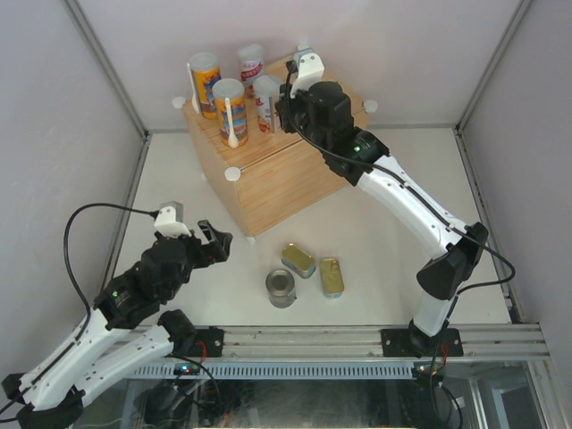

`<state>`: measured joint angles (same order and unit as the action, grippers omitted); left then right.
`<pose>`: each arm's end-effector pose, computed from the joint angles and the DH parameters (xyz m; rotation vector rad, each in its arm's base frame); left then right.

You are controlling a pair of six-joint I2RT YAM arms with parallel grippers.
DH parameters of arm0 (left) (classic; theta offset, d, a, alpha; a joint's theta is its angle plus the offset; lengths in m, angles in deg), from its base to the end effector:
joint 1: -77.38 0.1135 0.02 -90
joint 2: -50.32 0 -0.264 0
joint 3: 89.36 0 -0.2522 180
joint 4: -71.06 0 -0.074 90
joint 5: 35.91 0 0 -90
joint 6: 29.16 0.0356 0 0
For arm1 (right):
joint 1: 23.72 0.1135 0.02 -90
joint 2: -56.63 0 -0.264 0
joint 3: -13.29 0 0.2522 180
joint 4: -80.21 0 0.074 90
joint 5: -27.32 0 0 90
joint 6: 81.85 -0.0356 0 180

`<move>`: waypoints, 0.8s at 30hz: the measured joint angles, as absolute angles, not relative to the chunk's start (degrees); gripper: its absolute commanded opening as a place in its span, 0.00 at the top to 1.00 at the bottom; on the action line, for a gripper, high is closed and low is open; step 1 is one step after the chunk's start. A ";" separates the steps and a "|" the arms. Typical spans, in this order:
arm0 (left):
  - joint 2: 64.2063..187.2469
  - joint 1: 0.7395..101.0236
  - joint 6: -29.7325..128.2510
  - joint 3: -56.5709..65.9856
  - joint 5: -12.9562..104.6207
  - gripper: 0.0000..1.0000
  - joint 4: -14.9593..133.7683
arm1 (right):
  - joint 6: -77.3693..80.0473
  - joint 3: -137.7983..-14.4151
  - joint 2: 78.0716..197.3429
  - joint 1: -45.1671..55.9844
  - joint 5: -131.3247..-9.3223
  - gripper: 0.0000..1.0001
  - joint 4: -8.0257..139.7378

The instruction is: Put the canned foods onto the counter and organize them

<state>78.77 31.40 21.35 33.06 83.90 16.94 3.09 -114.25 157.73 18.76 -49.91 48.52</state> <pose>0.0845 -0.0620 0.3177 -0.2194 1.9623 -0.4612 0.3039 0.2676 0.4749 -0.3743 1.6369 0.4432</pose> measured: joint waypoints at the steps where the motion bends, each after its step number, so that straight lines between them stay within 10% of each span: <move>1: 78.90 31.40 21.35 33.06 83.90 0.08 16.94 | 3.05 -114.07 157.79 18.76 -49.93 0.81 48.58; 24: 79.58 31.45 21.38 33.06 83.98 0.07 16.94 | 1.41 -114.07 161.90 17.45 -52.27 0.84 49.57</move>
